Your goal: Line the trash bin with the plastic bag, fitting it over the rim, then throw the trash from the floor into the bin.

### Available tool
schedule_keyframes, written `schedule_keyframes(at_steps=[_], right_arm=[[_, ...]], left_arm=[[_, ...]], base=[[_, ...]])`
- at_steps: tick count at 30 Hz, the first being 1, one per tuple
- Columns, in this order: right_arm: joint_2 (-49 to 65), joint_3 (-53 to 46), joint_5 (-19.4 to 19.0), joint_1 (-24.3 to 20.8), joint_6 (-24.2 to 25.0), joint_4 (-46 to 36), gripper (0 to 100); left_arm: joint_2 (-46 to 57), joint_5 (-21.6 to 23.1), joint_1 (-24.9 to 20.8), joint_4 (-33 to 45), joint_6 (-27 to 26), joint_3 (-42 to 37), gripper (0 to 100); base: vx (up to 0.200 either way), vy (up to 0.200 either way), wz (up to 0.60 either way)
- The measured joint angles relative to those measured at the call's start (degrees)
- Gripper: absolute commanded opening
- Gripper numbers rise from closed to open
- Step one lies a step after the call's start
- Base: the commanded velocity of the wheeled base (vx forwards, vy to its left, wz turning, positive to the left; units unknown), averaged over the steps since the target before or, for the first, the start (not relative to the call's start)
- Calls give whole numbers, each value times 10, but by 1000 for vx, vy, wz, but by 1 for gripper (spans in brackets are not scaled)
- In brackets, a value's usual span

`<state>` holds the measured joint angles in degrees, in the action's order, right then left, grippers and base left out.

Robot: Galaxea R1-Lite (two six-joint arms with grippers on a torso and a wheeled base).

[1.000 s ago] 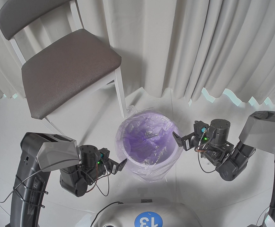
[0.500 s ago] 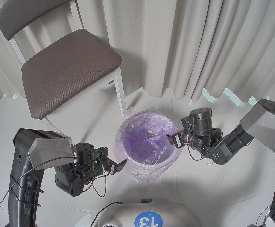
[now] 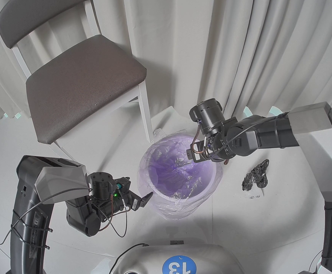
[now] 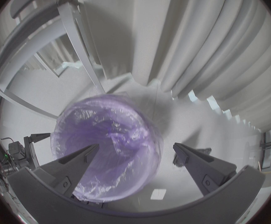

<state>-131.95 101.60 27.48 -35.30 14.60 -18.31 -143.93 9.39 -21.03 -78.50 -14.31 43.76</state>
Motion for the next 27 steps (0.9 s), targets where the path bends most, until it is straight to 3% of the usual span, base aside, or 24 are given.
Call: schedule_keyframes(at_steps=[6, 16, 17, 27], right_arm=[[-35, 80, 56, -22, 68, -138, 100], [-84, 103, 64, -30, 88, -148, 100], [-86, 103, 64, -28, 89, -149, 0], [-90, 89, 63, -6, 90, -147, 0]], left_arm=[[-8, 2, 2, 0, -11, 6, 100], [-14, 2, 3, -3, -15, 10, 100], [-15, 2, 3, -3, -15, 10, 100], [-15, 2, 4, -4, -15, 12, 100]], base=[[0, 0, 0], [0, 0, 0], [0, 0, 0], [0, 0, 0]])
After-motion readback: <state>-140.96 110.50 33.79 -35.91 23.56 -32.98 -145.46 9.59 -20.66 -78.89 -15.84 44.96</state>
